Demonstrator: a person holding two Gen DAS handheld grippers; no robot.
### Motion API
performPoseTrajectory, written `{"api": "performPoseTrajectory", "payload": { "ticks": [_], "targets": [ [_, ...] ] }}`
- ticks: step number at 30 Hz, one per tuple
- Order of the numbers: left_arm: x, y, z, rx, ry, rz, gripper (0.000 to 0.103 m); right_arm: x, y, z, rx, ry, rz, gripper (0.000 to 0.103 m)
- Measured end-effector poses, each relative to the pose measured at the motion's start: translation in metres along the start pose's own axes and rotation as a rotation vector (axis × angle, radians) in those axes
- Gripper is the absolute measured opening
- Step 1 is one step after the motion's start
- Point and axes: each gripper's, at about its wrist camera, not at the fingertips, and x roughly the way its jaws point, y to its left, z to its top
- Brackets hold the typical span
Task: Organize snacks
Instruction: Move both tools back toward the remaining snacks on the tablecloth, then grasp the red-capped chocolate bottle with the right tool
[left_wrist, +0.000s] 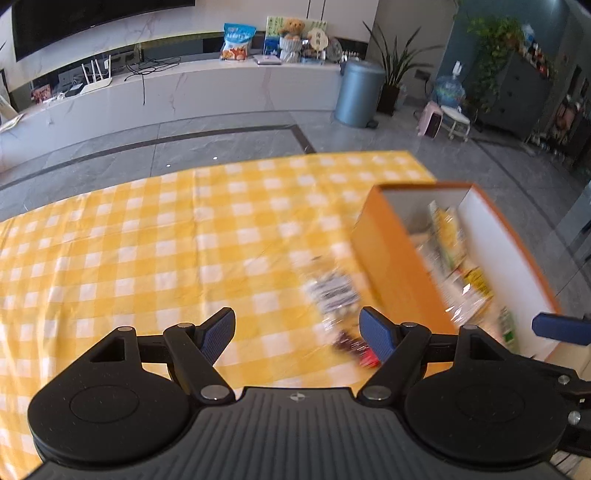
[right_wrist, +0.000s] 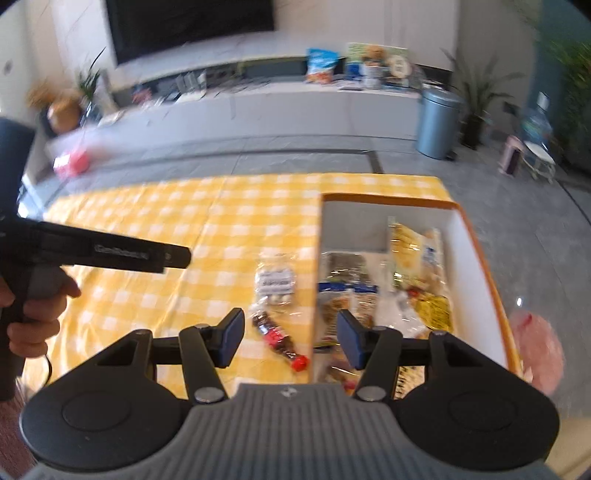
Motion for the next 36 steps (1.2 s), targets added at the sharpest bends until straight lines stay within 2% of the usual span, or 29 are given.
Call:
{"api": "performPoseTrajectory", "payload": {
  "ticks": [4,7,12,14,18,21,24,27,31,34,36],
  "targets": [
    [0.023,0.021,-0.013,-0.014,0.045,-0.014,0.090,0.034,0.026,-0.003,-0.082,0.093,0.013,0.054],
    [0.038,0.035,-0.021,-0.026,0.065,-0.020,0.090,0.061,0.038,-0.005,-0.135,0.152,-0.051,0.053],
    [0.070,0.052,-0.037,-0.063,0.141,0.008,0.090,0.098,0.059,-0.003,-0.274,0.211,-0.074,0.042],
    [0.078,0.058,-0.043,-0.087,0.166,-0.016,0.090,0.114,0.066,0.000,-0.331,0.264,-0.076,0.039],
    [0.077,0.076,-0.048,-0.200,0.155,-0.057,0.089,0.149,0.073,0.001,-0.455,0.370,-0.112,0.036],
    [0.075,0.085,-0.048,-0.219,0.152,-0.087,0.089,0.173,0.081,-0.002,-0.574,0.440,-0.157,0.036],
    [0.076,0.093,-0.050,-0.263,0.158,-0.095,0.089,0.194,0.084,-0.004,-0.639,0.502,-0.167,0.036],
    [0.081,0.100,-0.051,-0.293,0.178,-0.105,0.089,0.211,0.083,-0.004,-0.633,0.551,-0.165,0.036],
    [0.088,0.104,-0.054,-0.334,0.203,-0.082,0.089,0.227,0.077,-0.001,-0.556,0.597,-0.147,0.039],
    [0.087,0.108,-0.055,-0.361,0.208,-0.100,0.089,0.230,0.068,0.005,-0.485,0.622,-0.121,0.037],
    [0.087,0.107,-0.055,-0.361,0.209,-0.097,0.089,0.229,0.064,0.006,-0.467,0.631,-0.098,0.030]
  ]
}}
